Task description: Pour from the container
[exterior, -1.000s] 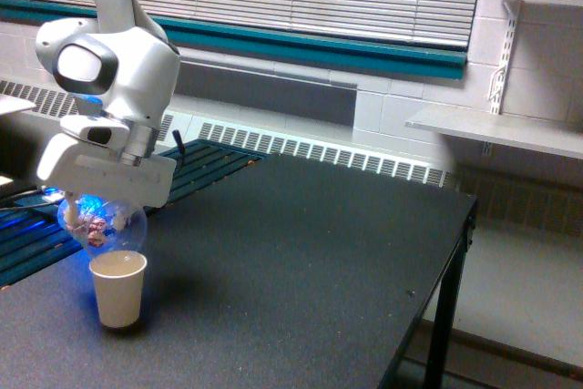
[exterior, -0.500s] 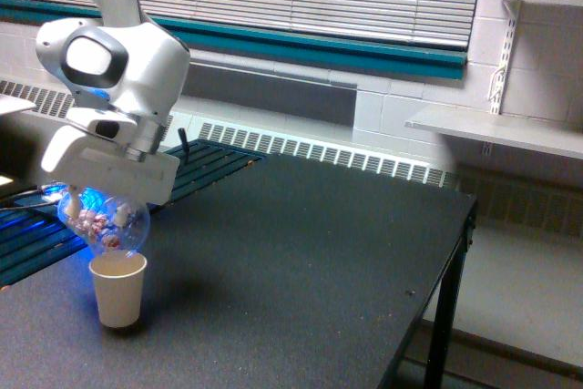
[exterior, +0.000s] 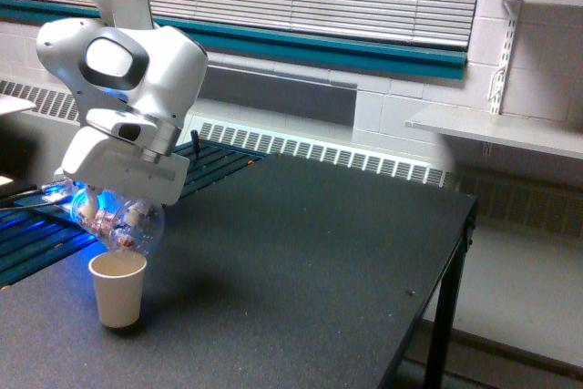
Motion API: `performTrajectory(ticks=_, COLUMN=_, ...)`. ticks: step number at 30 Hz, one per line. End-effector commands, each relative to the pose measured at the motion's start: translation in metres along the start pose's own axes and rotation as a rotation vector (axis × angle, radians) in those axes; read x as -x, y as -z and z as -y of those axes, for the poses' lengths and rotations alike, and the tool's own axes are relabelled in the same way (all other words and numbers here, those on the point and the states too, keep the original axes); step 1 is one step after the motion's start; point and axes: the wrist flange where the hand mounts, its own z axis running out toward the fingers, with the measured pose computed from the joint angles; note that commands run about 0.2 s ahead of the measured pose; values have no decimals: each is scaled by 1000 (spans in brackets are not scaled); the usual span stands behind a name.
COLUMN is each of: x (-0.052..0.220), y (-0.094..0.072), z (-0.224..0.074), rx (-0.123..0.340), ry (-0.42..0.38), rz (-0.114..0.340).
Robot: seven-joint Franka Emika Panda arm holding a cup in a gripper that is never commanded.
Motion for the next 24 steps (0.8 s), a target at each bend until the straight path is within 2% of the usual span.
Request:
performTrajectory(ticks=1, x=-7, y=3, z=-8, rx=13, ry=3, rz=-13)
performTrajectory(ticks=14, x=0, y=4, z=-17, rx=33, ry=25, rz=-7)
performTrajectory(ticks=24, x=3, y=3, z=-24, rx=74, ry=53, rz=-1)
